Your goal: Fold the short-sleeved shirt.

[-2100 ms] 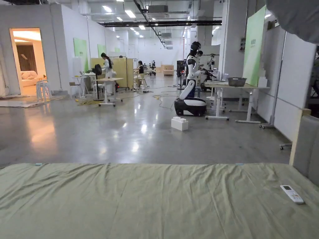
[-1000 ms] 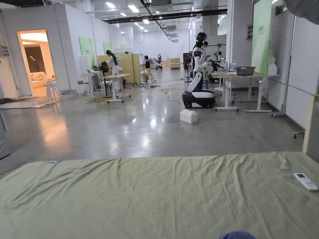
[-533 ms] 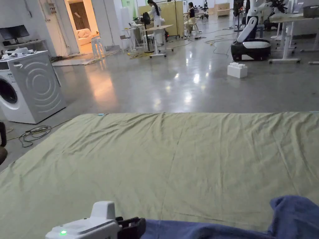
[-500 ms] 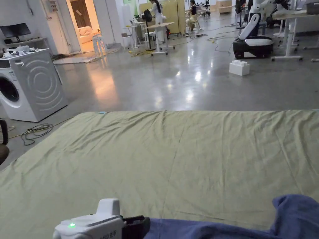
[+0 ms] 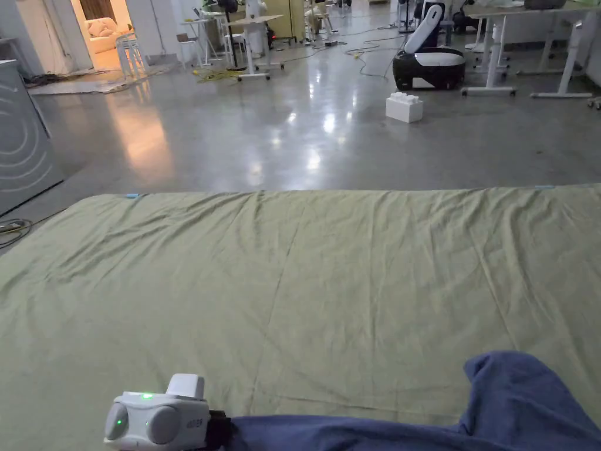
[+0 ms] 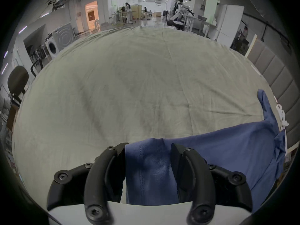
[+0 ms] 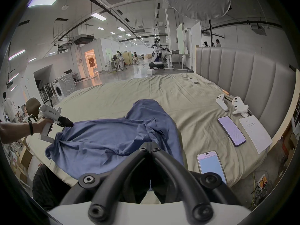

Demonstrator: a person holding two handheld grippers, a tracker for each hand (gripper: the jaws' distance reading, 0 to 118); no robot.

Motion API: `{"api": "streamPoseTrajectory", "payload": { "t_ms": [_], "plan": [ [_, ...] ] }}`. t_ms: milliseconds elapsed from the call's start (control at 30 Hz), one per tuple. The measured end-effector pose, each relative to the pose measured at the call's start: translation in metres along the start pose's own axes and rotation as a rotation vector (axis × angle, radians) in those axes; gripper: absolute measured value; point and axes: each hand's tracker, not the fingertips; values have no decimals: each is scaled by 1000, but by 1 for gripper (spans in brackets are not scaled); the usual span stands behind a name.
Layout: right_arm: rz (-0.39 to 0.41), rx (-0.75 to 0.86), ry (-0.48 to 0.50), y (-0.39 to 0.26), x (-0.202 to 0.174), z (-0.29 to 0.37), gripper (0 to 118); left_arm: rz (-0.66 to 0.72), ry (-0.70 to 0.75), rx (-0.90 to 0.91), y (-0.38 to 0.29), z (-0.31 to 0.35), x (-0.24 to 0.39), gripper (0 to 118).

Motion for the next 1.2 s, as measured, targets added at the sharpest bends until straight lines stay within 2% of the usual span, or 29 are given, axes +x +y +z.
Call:
{"api": "streamPoseTrajectory", "payload": {
  "t_ms": [33, 100, 200, 233, 267, 300, 333, 433, 500, 567, 667, 700, 767, 800, 833, 867, 900, 967, 1000, 1033, 1100, 1200],
  "plan": [
    [-2, -6, 5, 1, 1, -4, 0, -5, 2, 0, 0, 2, 0, 41],
    [28, -16, 8, 10, 2, -16, 0, -18, 15, -2, 2, 4, 3, 13],
    [85, -30, -1, 39, 9, -47, 3, -16, 20, -22, 1, -2, 9, 10],
    [89, -37, 10, 51, 15, -63, 13, -22, 33, -29, 2, -4, 12, 10],
    [87, -53, 26, 63, 21, -79, 35, -23, 46, -35, 2, -5, 14, 10],
    [61, -91, 40, 73, 28, -101, 68, -20, 57, -44, 2, -7, 17, 10],
    [36, -120, 55, 83, 38, -125, 81, -30, 66, -53, 3, -8, 18, 10],
    [-17, -253, 58, 107, 58, -206, 80, -47, 78, -78, 8, -11, 21, 10],
    [-38, -322, 22, 110, 71, -256, 80, -53, 77, -85, 8, -7, 24, 10],
    [-4, -418, -36, 108, 74, -297, 80, -59, 75, -89, 8, -6, 25, 10],
    [46, -530, -87, 89, 77, -339, 64, -50, 75, -96, 9, -7, 25, 10],
    [80, -580, -85, 82, 75, -345, 65, -54, 76, -97, 9, -6, 27, 10],
    [132, -505, -95, 85, 65, -335, 65, -58, 78, -97, 9, -4, 29, 10],
    [160, -507, -71, 87, 62, -330, 57, -63, 81, -96, 9, -3, 30, 10],
    [174, -499, -22, 88, 59, -325, 42, -64, 82, -92, 8, -1, 31, 10],
    [173, -504, 8, 88, 54, -320, 15, -59, 84, -82, 6, 1, 31, 10],
    [172, -525, 25, 87, 50, -319, 3, -46, 79, -70, 7, 1, 28, 10],
    [191, -518, 24, 85, 47, -311, 3, 27, 28, -19, 8, 16, 19, 9],
    [213, -468, 11, 89, 45, -303, 3, 73, -5, 44, 4, 34, 13, 6],
    [202, -413, 10, 93, 45, -289, 3, 106, -32, 76, 4, 46, 4, 6],
    [147, -349, 75, 101, 51, -258, 3, 116, -99, 141, -5, 75, -8, 6],
    [46, -237, 104, 109, 63, -197, 3, 109, -157, 224, -30, 132, -24, 6]
  ]
}}
